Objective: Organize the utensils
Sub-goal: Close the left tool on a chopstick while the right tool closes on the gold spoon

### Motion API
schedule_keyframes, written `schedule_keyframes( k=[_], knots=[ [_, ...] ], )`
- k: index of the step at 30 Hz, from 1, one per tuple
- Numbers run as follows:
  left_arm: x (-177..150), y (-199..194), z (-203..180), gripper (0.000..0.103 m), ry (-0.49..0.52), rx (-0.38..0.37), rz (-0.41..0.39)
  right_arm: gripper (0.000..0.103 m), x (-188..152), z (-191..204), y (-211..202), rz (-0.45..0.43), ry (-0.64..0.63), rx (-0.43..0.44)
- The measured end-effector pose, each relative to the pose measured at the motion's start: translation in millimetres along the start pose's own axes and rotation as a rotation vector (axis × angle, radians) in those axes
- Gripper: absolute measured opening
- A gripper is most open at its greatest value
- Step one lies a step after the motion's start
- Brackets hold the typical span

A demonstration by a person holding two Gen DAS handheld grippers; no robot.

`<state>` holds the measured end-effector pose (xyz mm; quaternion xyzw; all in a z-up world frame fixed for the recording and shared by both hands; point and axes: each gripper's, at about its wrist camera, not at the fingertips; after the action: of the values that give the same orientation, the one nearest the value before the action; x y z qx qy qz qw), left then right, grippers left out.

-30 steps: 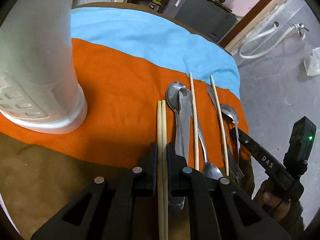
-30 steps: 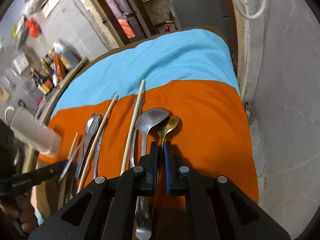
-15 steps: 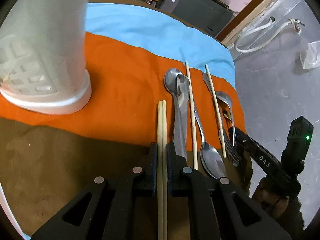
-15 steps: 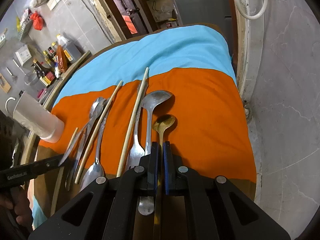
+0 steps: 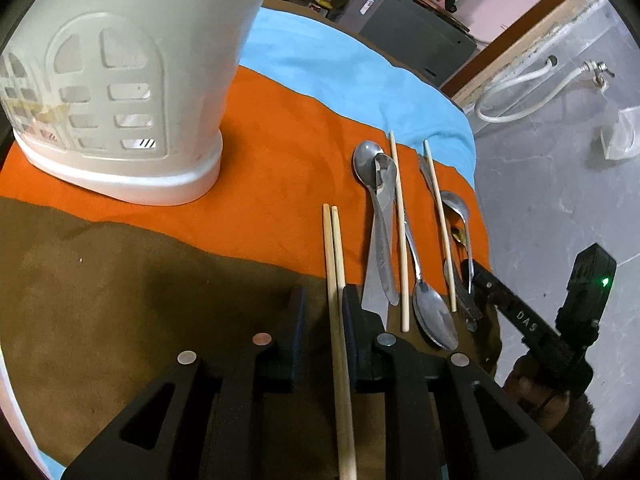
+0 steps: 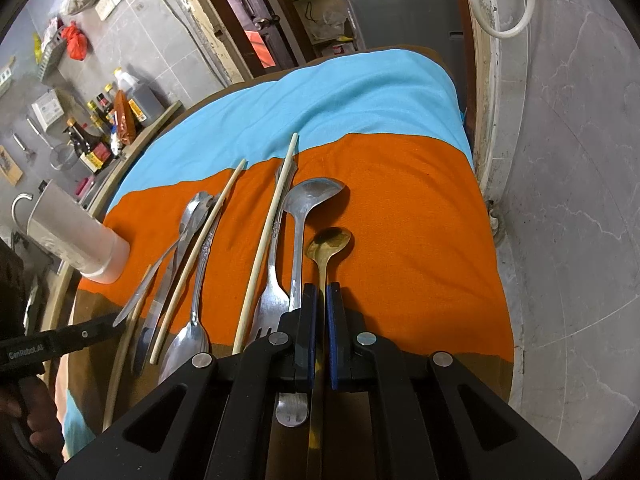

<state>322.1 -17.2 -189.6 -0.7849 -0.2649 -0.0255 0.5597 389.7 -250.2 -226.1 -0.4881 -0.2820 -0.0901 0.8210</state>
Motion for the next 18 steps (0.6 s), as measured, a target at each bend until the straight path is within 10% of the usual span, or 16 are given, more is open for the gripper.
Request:
schedule_keyframes(
  k=[18],
  knots=[
    [15, 22, -25, 0.015, 0.182, 0.152, 0.107, 0.003, 21, 2, 14, 0.039, -0.004, -0.017]
  ],
)
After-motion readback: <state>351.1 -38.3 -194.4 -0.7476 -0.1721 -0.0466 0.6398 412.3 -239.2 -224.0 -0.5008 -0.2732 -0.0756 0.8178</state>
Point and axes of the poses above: each gripper's, at about its wrist camera, not at the fingertips, and y roughly the way its jaws point, z to its left, x to its top, and after that the axes turned 4 degrees about x, right-handed
